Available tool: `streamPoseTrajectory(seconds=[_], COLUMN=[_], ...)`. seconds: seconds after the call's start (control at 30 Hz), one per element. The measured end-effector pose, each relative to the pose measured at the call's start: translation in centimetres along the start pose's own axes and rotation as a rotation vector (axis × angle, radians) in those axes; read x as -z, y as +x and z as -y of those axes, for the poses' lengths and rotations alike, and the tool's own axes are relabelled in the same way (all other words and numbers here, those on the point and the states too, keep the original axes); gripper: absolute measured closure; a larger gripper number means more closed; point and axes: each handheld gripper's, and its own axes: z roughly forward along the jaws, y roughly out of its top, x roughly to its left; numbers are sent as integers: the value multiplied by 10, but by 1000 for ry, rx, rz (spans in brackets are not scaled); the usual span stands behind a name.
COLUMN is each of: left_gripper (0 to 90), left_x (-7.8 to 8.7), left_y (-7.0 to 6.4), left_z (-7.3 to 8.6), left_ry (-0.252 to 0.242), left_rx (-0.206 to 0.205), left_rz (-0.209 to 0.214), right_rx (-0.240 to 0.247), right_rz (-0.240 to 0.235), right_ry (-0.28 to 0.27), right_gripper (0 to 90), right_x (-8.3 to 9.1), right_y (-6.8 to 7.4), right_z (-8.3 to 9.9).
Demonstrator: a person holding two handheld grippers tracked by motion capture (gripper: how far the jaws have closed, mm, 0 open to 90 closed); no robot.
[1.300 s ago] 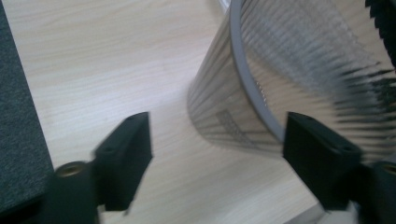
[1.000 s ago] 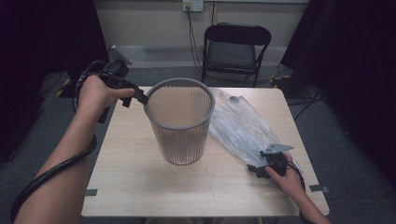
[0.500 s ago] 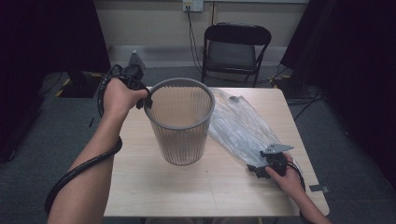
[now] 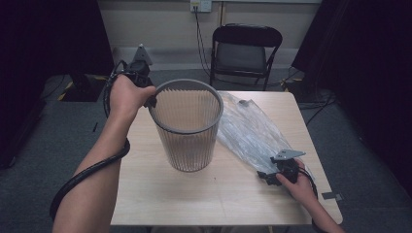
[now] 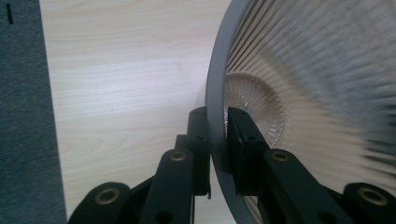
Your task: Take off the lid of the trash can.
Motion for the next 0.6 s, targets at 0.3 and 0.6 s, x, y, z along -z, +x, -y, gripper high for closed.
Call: streamPoseTrajectory(seconds=[0.3,0.6], left_gripper=[828,840], left_x=[8,17], left_y=[11,25], left_z=[-2,-4], left_ry=[-38,-47], left_rx=[61,90], left_rz=[92,188], right_rx=[0,0], right_rz=[0,0], right_ry=[0,0], right_gripper=[134,134], right_x=[0,0], right_y=[0,0], right_z=[0,0])
